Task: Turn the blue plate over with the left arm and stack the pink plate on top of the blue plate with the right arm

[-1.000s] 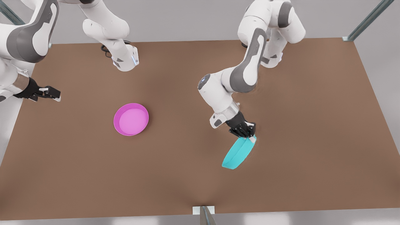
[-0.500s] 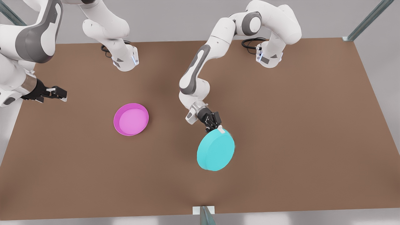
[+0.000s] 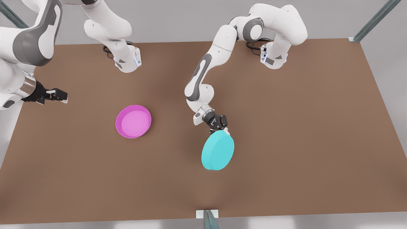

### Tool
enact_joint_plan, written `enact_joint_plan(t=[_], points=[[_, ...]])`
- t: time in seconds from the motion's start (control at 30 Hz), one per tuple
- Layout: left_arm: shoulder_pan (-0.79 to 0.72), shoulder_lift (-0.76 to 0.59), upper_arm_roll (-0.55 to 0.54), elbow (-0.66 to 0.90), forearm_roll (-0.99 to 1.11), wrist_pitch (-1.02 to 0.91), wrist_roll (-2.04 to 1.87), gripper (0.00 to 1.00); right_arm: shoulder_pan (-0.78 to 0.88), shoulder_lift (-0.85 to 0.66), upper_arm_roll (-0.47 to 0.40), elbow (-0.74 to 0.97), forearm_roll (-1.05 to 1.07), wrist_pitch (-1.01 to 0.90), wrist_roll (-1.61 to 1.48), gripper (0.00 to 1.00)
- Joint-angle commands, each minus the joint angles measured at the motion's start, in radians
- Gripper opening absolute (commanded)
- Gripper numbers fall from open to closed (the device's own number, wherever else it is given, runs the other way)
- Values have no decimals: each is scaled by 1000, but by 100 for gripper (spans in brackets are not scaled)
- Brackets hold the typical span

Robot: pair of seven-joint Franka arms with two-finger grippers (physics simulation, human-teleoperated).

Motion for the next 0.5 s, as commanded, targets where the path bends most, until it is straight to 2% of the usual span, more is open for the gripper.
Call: enact_joint_plan(t=[0.0,0.47], points=[[0,9,1,-1,0,-38,-319,21,0,-1,-1,0,1,-3,-4,100],[10,64,-104,0,-3,-124,-348,21,0,8,-1,0,16,-9,-4,100]])
